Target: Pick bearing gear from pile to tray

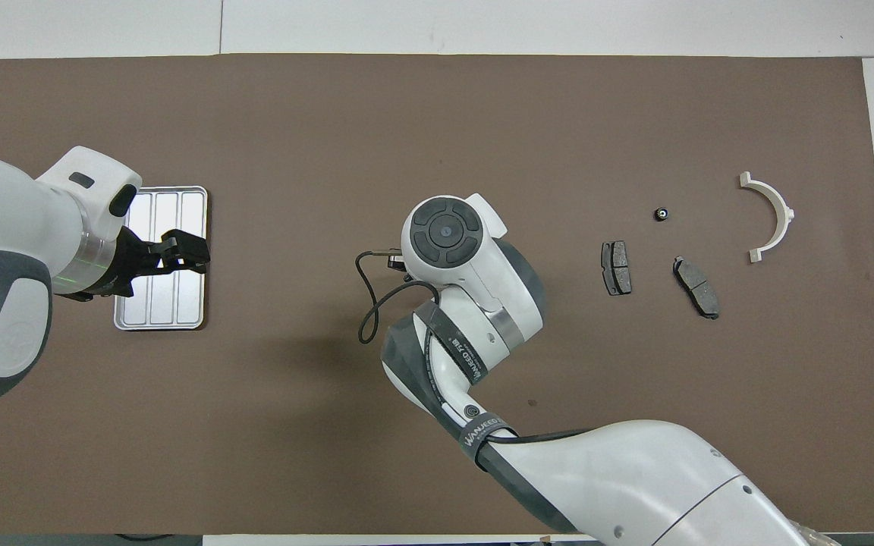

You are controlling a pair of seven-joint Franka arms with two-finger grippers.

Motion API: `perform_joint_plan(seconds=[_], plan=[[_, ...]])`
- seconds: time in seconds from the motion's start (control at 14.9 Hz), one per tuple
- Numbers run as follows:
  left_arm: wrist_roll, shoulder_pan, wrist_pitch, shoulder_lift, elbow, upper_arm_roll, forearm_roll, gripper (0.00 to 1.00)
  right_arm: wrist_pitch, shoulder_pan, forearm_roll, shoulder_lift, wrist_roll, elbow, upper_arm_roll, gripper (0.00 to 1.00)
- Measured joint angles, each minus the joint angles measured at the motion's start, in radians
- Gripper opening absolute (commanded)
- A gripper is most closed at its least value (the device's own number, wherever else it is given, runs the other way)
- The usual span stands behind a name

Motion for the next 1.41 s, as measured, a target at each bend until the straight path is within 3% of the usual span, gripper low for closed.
perform_joint_plan(seconds=[0.33,0.4,0.47,0.54,0.6,1.0,1.41], plan=[[-0.018,-0.01,0.021,0.0,-0.011,-0.002,0.0,1.0,0.069,0.001,0.0,0.012,0.0,-0.055,0.0,0.0],[-0.019,-0.012,0.025,0.0,-0.013,-0.001,0.0,1.0,0.069,0.001,0.0,0.012,0.0,-0.056,0.0,0.08],[-0.021,-0.014,0.03,0.0,-0.015,-0.001,-0.001,1.0,0.07,0.001,0.0,0.012,0.0,-0.056,0.0,0.56],[-0.026,-0.017,0.034,0.0,-0.017,-0.002,-0.001,1.0,0.07,0.001,0.0,0.012,0.0,-0.056,0.0,0.91],[-0.033,-0.021,0.035,0.001,-0.018,-0.002,-0.001,1.0,0.07,0.001,0.0,0.012,0.0,-0.056,0.0,0.99],[-0.066,-0.044,0.058,0.006,-0.024,-0.003,-0.002,1.0,-0.089,-0.056,-0.001,-0.023,-0.024,0.065,-0.014,0.99],[-0.156,-0.134,0.089,0.05,-0.001,-0.003,-0.026,1.0,-0.151,-0.349,-0.001,-0.118,-0.466,0.088,-0.019,0.99]])
